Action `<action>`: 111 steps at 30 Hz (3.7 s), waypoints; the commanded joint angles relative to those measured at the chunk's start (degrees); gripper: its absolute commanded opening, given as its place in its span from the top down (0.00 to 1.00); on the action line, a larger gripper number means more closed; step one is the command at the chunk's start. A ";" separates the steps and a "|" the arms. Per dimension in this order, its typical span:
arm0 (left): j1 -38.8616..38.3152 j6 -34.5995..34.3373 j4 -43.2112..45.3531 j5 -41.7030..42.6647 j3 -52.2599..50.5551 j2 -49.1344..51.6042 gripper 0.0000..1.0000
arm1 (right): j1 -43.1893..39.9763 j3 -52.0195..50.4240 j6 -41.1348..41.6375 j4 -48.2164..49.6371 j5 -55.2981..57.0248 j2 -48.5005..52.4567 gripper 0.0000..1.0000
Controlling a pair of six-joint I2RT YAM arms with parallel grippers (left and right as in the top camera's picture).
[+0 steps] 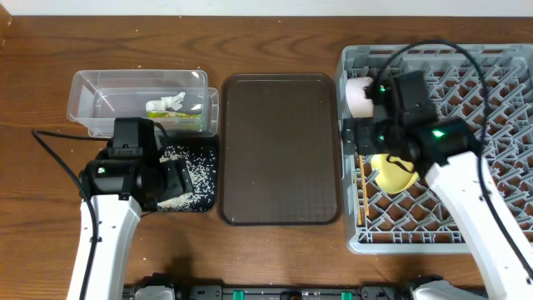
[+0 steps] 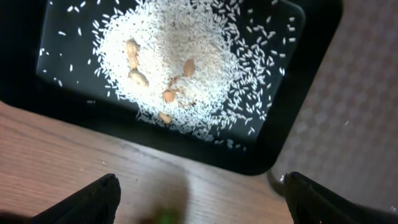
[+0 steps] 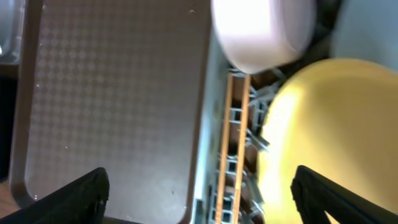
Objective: Sort waste into correct bins and load items into the dishwasher rack
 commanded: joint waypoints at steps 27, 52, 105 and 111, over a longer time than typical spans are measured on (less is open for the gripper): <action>-0.13 3.56 6.95 2.45 -9.20 -40.04 0.05 | -0.55 -24.65 2.86 -10.43 10.69 -42.58 0.01; -0.13 3.56 6.95 2.45 -9.20 -40.04 0.05 | -5.97 -28.79 0.13 -5.90 9.77 -51.49 0.01; -0.13 3.58 6.95 2.45 -9.20 -40.04 0.04 | -15.21 -71.30 -16.24 49.77 2.34 -77.79 0.01; -0.13 3.58 6.95 2.45 -9.20 -40.04 0.04 | -15.21 -71.30 -16.24 49.79 2.36 -77.79 0.01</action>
